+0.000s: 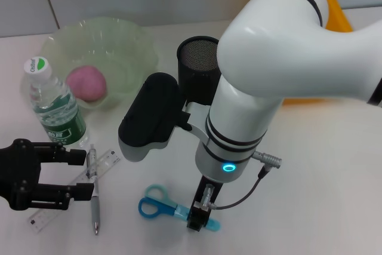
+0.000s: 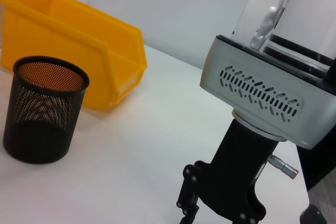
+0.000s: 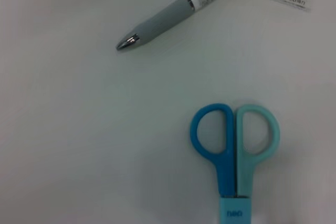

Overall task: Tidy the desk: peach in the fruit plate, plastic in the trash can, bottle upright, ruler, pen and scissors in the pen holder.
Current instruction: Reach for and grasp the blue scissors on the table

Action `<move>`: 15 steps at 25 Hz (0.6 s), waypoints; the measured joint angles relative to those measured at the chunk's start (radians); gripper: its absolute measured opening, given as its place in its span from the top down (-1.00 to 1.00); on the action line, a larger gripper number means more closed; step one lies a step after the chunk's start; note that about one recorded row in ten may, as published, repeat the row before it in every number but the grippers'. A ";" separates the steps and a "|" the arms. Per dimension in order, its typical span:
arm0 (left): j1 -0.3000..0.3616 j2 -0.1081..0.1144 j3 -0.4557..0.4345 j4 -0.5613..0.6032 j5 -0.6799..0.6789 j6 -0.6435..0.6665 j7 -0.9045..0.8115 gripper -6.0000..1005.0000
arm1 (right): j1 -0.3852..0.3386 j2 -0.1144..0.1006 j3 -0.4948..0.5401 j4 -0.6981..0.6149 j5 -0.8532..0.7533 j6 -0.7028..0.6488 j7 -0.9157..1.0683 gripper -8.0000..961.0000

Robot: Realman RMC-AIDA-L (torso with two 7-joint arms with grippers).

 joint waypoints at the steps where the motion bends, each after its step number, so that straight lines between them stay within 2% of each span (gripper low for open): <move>1: 0.000 0.000 0.000 0.000 0.000 0.000 0.000 -0.50 | 0.001 0.000 0.000 0.000 0.003 0.000 0.000 0.10; 15: -0.008 0.001 0.000 0.000 -0.001 -0.004 0.001 -0.50 | 0.006 0.000 -0.004 0.010 0.022 -0.009 -0.008 0.14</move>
